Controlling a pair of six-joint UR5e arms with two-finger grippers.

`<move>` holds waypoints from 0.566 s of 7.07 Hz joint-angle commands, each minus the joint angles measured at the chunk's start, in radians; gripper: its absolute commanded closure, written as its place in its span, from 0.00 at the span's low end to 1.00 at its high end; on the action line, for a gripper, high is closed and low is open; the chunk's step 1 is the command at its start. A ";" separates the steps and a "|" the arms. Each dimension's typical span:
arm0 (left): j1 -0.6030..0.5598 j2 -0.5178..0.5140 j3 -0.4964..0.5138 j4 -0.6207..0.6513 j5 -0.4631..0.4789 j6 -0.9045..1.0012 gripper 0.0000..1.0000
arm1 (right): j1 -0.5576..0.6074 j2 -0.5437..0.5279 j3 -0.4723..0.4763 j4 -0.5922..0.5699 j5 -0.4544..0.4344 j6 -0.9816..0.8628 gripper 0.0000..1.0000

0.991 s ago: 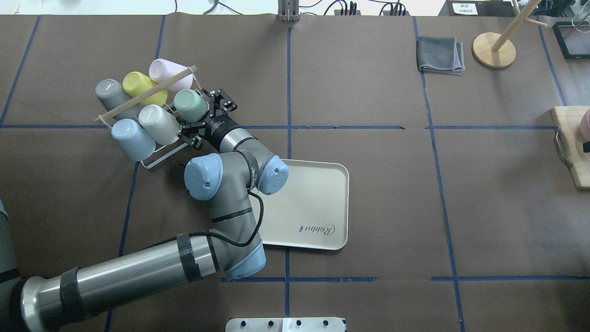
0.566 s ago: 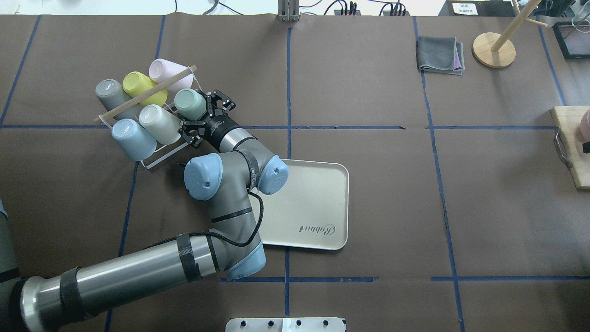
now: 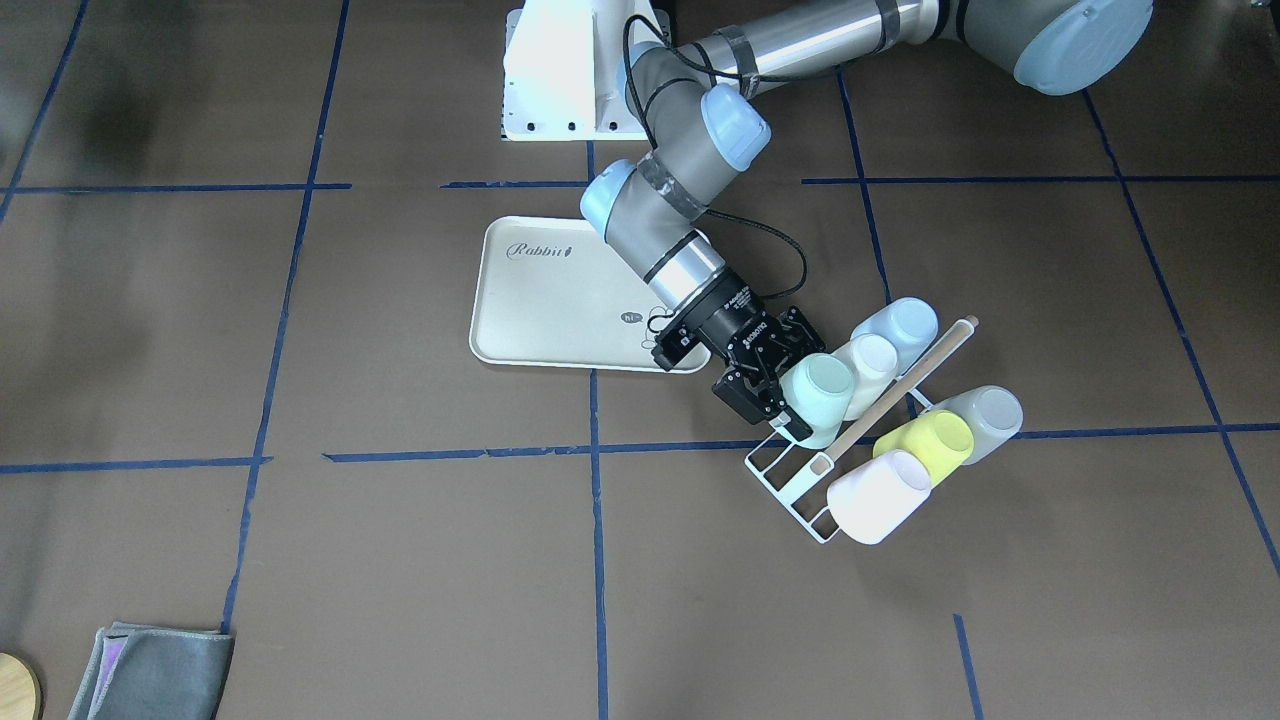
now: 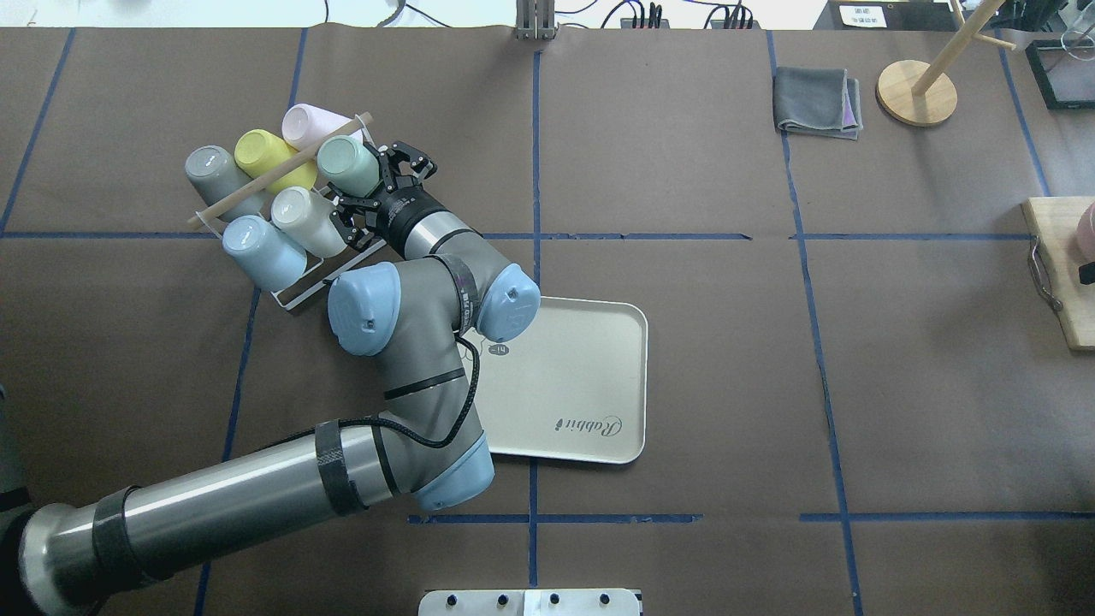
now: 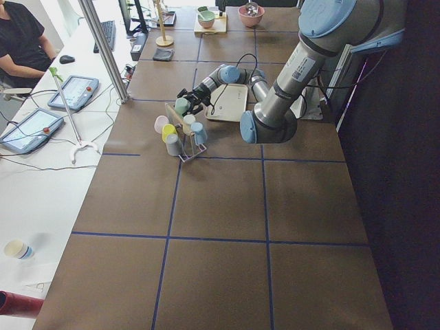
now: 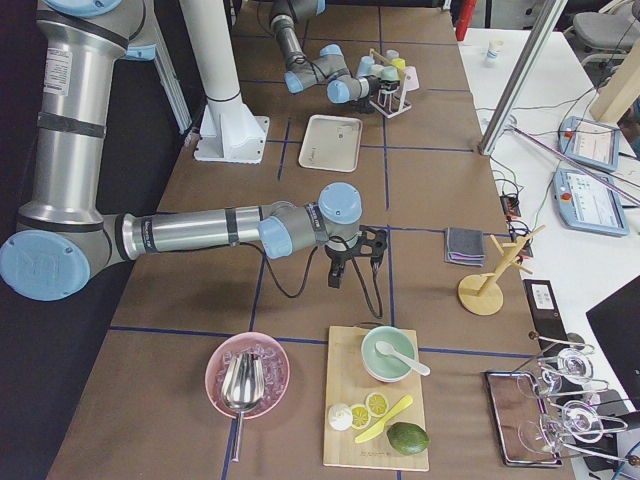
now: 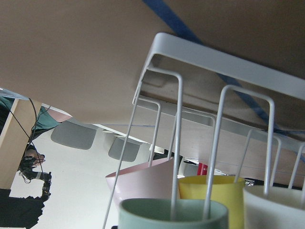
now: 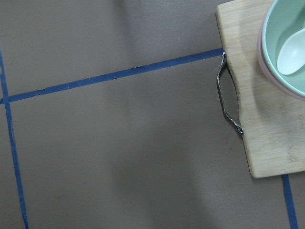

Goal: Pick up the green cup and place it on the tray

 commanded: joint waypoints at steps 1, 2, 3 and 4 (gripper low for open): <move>-0.005 0.064 -0.190 0.075 0.000 0.032 0.72 | 0.001 0.003 0.000 0.000 0.000 0.002 0.00; -0.007 0.079 -0.261 0.108 -0.002 0.033 0.71 | 0.001 0.003 0.000 0.000 0.000 0.002 0.00; -0.007 0.082 -0.373 0.108 -0.017 0.035 0.71 | 0.001 0.004 0.000 0.000 0.000 0.002 0.00; -0.005 0.082 -0.480 0.075 -0.137 0.008 0.71 | 0.002 0.006 0.000 0.000 0.000 0.002 0.00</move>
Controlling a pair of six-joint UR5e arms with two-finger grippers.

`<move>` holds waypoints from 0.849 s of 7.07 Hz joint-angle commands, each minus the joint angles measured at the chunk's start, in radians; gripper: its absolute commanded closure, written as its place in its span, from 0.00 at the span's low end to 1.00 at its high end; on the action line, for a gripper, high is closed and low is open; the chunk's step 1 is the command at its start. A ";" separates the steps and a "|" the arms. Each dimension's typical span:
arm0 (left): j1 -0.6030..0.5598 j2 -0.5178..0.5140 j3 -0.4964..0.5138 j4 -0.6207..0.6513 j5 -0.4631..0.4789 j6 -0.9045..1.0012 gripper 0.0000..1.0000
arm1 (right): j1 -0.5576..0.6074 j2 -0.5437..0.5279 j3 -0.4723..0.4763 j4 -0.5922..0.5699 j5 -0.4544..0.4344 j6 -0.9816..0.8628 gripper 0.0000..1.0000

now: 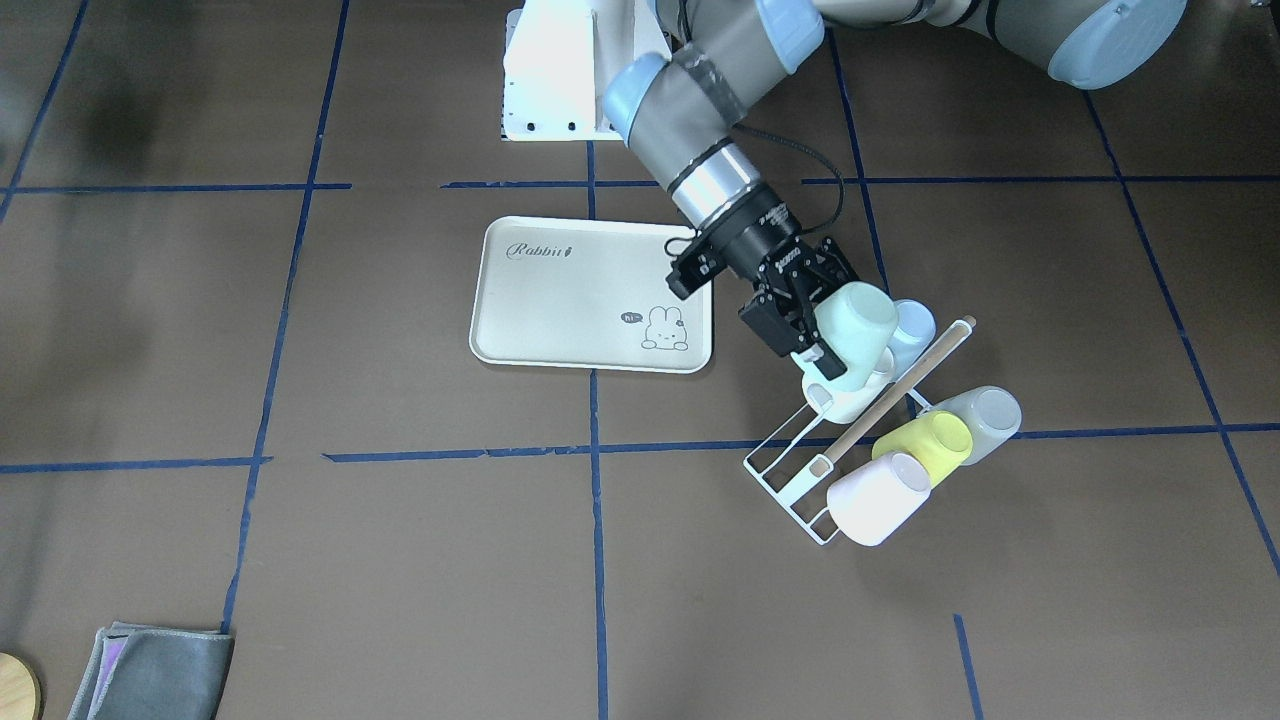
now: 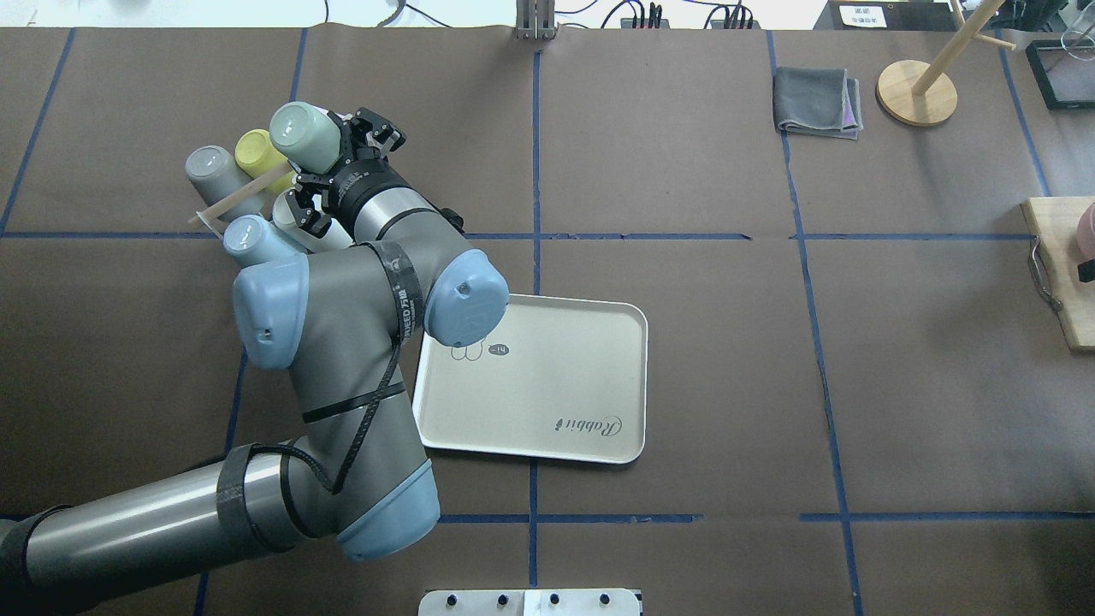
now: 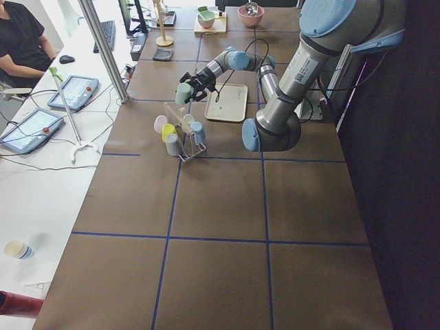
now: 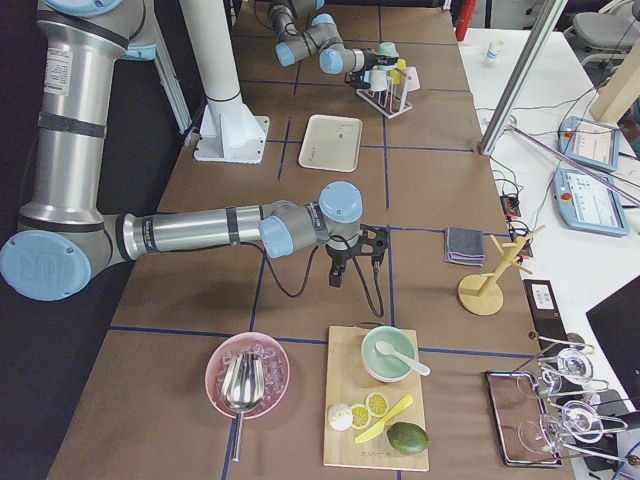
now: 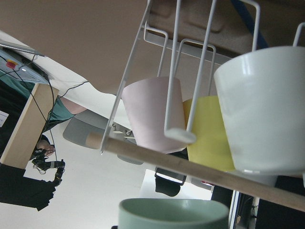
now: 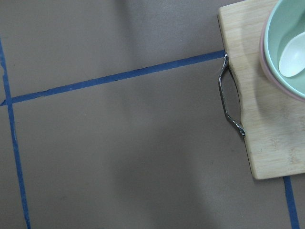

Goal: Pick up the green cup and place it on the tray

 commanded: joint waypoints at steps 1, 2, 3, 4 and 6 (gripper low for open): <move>-0.004 0.021 -0.198 -0.143 -0.183 -0.147 0.71 | 0.001 0.003 0.000 0.002 0.000 0.000 0.00; -0.002 0.069 -0.212 -0.302 -0.272 -0.282 0.71 | 0.001 0.003 0.000 0.002 0.000 0.000 0.00; -0.004 0.125 -0.214 -0.504 -0.338 -0.405 0.69 | 0.007 -0.001 0.002 0.003 0.000 -0.001 0.00; 0.001 0.195 -0.208 -0.752 -0.395 -0.576 0.67 | 0.015 -0.003 0.002 0.006 -0.002 -0.001 0.00; 0.007 0.237 -0.174 -1.083 -0.475 -0.772 0.60 | 0.027 -0.008 0.017 0.006 0.000 -0.001 0.00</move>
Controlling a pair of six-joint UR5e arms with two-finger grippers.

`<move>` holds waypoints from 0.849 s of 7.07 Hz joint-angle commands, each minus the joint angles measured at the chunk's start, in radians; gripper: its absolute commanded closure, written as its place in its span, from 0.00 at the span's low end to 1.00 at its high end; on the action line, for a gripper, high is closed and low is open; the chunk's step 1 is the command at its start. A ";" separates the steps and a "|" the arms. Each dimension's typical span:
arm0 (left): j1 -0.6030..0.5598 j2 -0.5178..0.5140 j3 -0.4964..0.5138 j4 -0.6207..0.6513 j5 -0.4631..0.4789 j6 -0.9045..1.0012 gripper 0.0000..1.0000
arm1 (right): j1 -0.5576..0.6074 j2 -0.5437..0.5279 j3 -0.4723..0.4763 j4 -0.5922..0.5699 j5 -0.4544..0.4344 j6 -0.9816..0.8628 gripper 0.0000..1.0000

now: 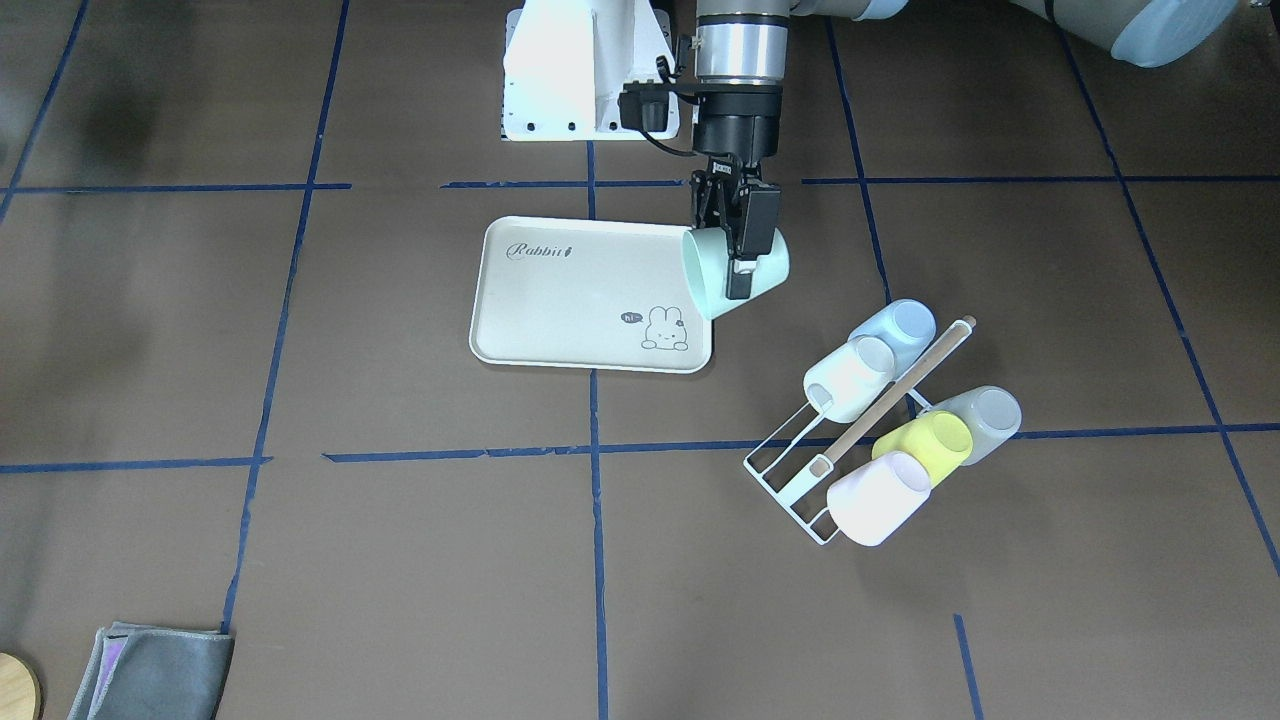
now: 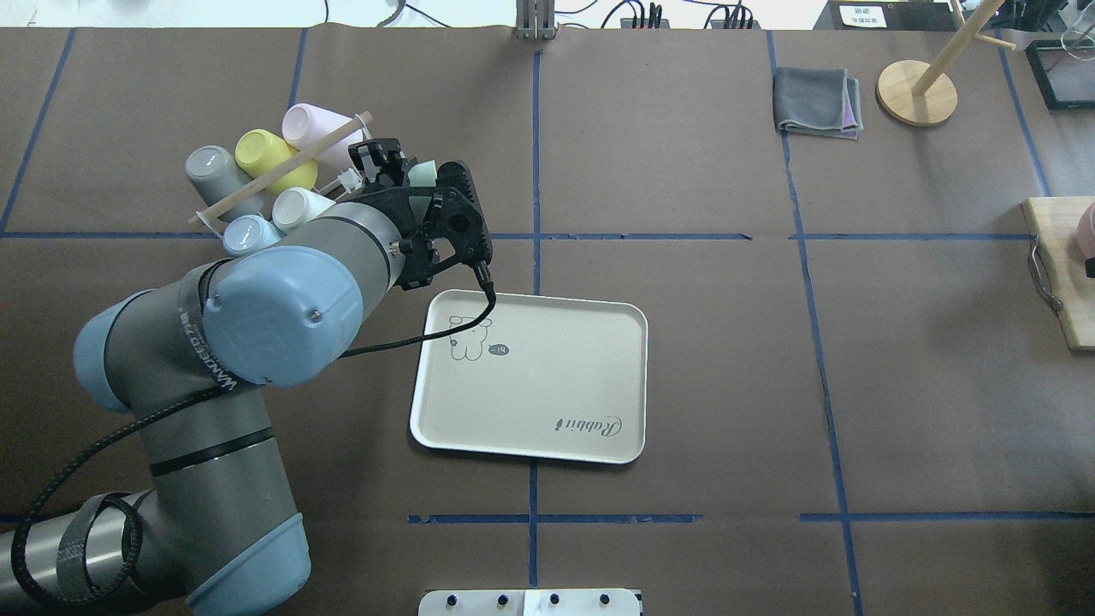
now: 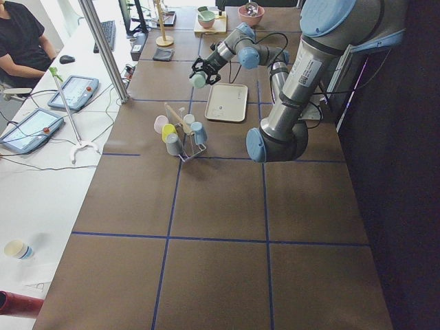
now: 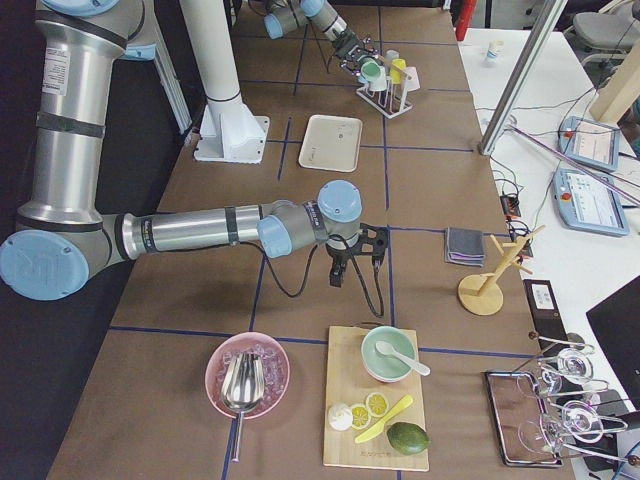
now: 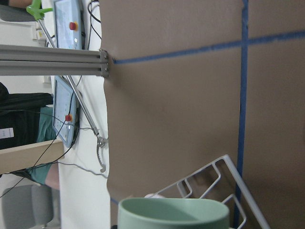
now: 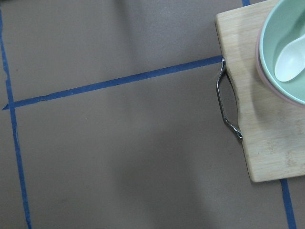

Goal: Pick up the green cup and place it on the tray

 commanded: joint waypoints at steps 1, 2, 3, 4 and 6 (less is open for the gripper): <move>0.009 0.023 0.053 -0.324 -0.063 -0.234 0.57 | 0.016 -0.001 0.007 0.000 0.000 0.000 0.00; 0.049 0.049 0.122 -0.518 -0.061 -0.288 0.57 | 0.019 0.001 0.010 0.000 -0.001 0.000 0.00; 0.064 0.062 0.210 -0.745 -0.060 -0.333 0.57 | 0.026 0.001 0.013 0.000 0.001 0.000 0.00; 0.095 0.065 0.304 -0.959 -0.049 -0.412 0.57 | 0.027 0.002 0.011 0.000 0.000 0.000 0.00; 0.118 0.080 0.383 -1.092 -0.049 -0.443 0.47 | 0.026 0.005 0.007 0.000 -0.001 0.000 0.00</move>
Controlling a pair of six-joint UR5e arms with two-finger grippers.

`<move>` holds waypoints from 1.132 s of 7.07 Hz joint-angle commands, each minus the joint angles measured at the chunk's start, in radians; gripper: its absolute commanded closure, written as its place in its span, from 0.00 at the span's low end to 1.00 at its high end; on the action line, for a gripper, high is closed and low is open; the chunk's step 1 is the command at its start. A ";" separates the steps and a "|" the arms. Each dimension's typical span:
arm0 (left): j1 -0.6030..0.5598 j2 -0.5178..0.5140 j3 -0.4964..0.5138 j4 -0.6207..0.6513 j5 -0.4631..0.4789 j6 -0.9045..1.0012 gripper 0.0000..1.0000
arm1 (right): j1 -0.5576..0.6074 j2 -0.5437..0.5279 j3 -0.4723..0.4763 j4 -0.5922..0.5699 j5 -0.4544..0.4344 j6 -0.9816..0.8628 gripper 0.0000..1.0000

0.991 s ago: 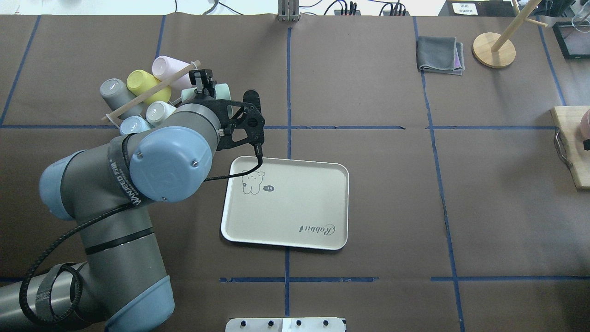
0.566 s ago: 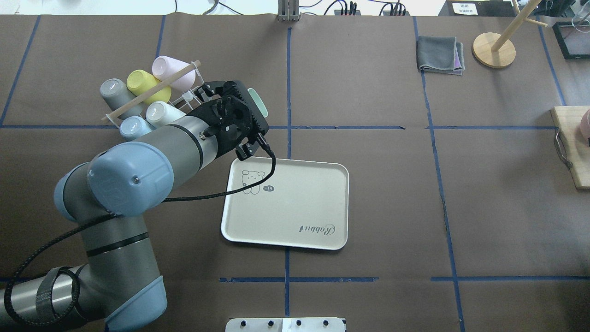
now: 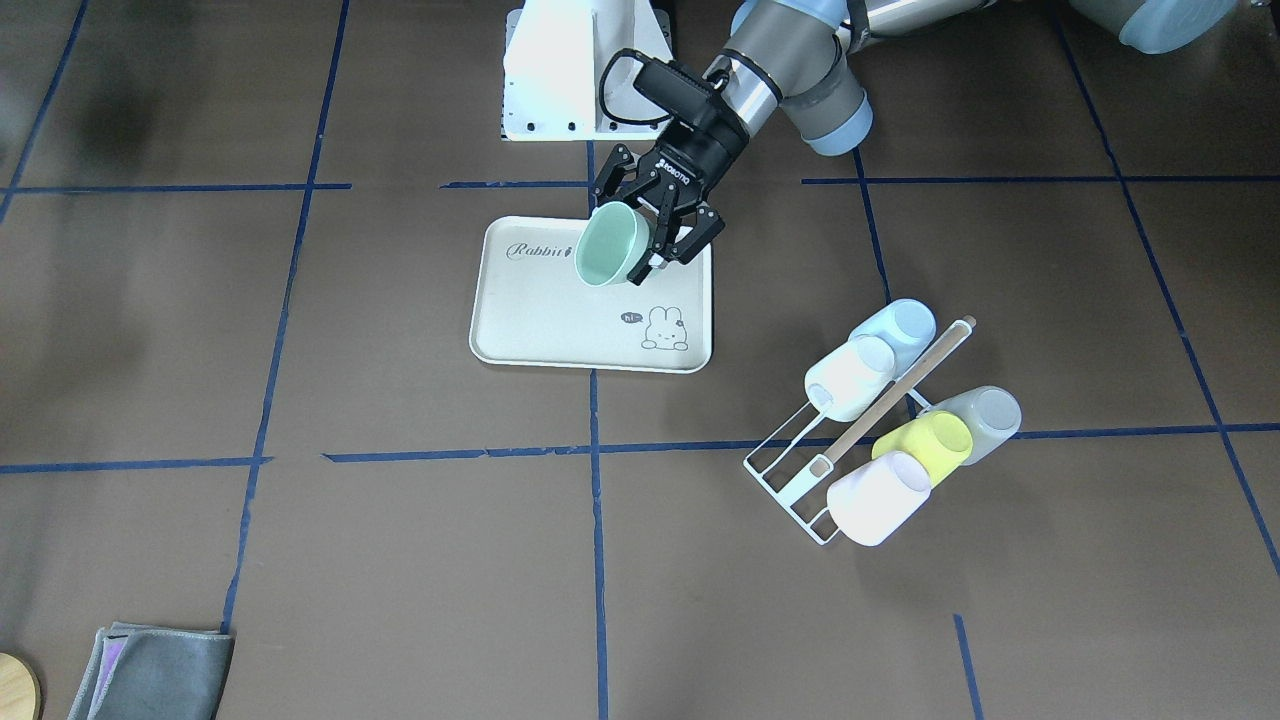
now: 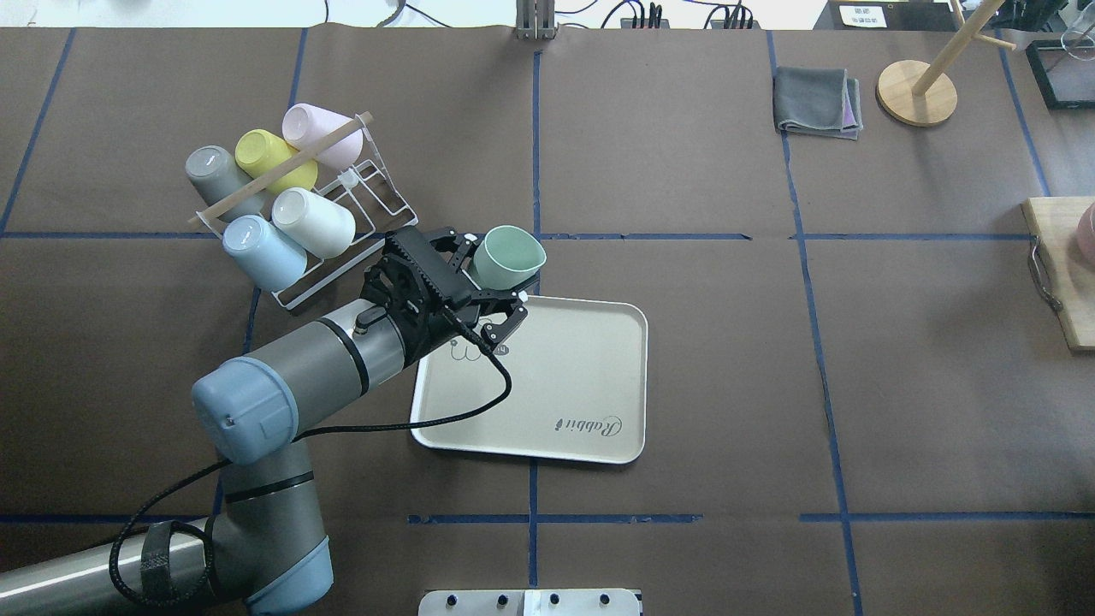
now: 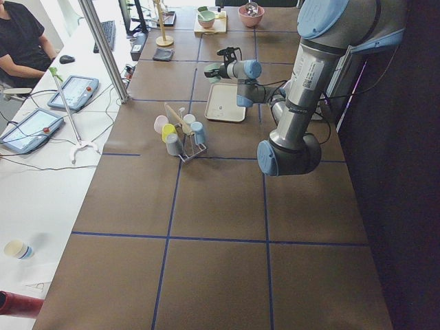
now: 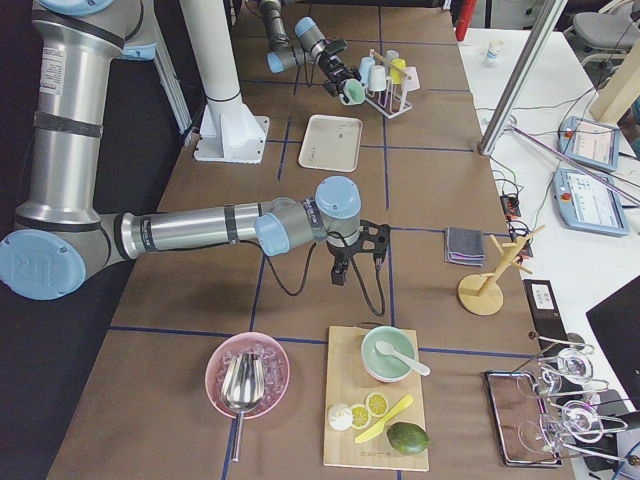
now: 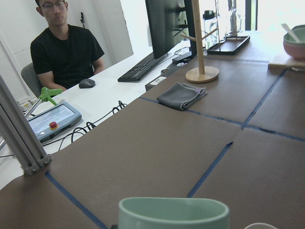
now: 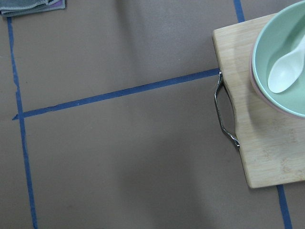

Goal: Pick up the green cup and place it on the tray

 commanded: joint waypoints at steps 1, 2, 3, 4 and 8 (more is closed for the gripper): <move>0.028 0.008 0.049 -0.105 0.024 -0.024 0.50 | 0.000 0.005 -0.001 -0.001 0.000 0.000 0.00; 0.078 0.004 0.072 -0.125 0.083 -0.027 0.50 | 0.000 0.005 -0.007 -0.002 -0.002 0.000 0.00; 0.123 -0.002 0.136 -0.180 0.143 -0.025 0.49 | 0.000 0.002 -0.006 -0.003 0.000 0.000 0.00; 0.130 -0.007 0.176 -0.250 0.165 -0.022 0.49 | 0.000 0.003 -0.009 -0.003 -0.002 0.000 0.00; 0.139 -0.080 0.265 -0.252 0.159 -0.018 0.43 | 0.000 0.002 -0.020 -0.005 0.000 0.000 0.00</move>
